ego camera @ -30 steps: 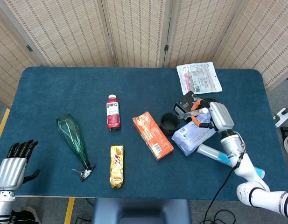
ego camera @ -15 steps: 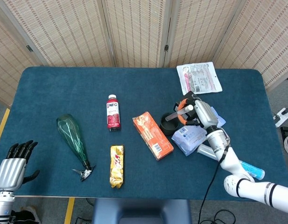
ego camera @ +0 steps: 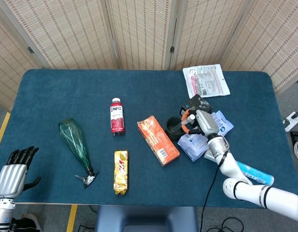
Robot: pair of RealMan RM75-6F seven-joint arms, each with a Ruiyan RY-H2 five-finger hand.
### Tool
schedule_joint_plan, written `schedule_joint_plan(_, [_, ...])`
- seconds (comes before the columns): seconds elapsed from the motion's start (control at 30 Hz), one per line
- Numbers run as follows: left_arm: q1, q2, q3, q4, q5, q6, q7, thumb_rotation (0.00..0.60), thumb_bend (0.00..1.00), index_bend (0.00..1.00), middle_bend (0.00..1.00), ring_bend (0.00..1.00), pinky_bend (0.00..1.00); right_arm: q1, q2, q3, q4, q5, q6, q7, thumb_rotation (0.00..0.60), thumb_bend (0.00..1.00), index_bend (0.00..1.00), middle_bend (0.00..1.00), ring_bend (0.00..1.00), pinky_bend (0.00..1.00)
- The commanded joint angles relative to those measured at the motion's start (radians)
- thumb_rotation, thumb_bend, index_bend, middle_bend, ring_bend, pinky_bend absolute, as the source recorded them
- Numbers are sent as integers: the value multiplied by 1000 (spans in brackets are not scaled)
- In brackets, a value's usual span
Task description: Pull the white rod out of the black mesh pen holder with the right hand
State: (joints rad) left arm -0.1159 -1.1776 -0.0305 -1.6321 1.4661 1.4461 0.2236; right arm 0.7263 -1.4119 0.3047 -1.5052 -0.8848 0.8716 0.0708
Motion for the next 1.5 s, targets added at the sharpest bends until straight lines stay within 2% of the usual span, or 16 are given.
schedule_joint_plan(0.03, [0,0,0,1,1,0,-1,600,247,165,151,161,138,5,-31,-21,47,-7,-21,-4,600,327,557,424,257,185])
schedule_joint_plan(0.1, [1,0,1,2,1,1,-1,600,246,165,150,161,138,6,-37,-31,63,-19,-36,-4,600,327,444,358,210,179])
schedule_joint_plan(0.17, [1,1,1,2,0,1,-1,600,246,165,150,162,138,4,-32,-37,67,-36,-46,0,600,327,236,242,137,160])
schedule_joint_plan(0.23, [2,1,0,3,0,3,-3,600,247,165,150,162,137,-2,-18,-42,63,-65,-40,3,600,327,77,147,69,141])
schedule_joint_plan(0.27, [2,1,-1,3,1,4,-3,600,246,165,150,162,138,-7,-11,-43,58,-79,-33,7,600,327,21,101,30,128])
schedule_joint_plan(0.3, [1,0,-1,4,2,4,-3,600,246,165,150,162,138,-16,1,-43,50,-95,-21,13,600,327,6,83,15,123])
schedule_joint_plan(0.47, [-3,-2,-3,4,4,2,-4,600,246,165,150,162,138,-68,72,-51,-12,-175,50,35,600,327,0,47,0,112])
schedule_joint_plan(0.6, [-4,-2,-5,6,4,3,-6,600,246,166,150,162,137,-140,153,-78,-75,-259,164,15,600,327,0,53,0,112])
schedule_joint_plan(0.77, [-4,-6,-10,7,3,9,-6,600,247,165,151,161,138,-244,236,-119,-132,-362,323,3,600,327,0,129,10,112])
schedule_joint_plan(0.83, [-5,-8,-11,7,4,10,-3,600,247,165,150,161,138,-290,276,-148,-157,-414,377,11,600,327,7,162,37,112])
schedule_joint_plan(0.93, [-8,-12,-13,4,5,11,6,600,246,165,150,161,138,-354,317,-190,-175,-478,453,11,600,331,70,215,106,152])
schedule_joint_plan(1.13, [-9,-16,-19,-11,13,25,22,600,247,165,150,161,138,-479,335,-265,-190,-578,606,-32,600,336,110,240,125,175])
schedule_joint_plan(1.3, [-3,-22,-25,-23,25,55,38,600,246,165,150,160,138,-550,336,-310,-203,-625,669,-63,600,339,110,240,126,175])
schedule_joint_plan(1.5, [1,-28,-35,-27,27,76,45,600,246,168,150,159,138,-583,323,-316,-197,-663,703,-45,600,342,110,238,125,174])
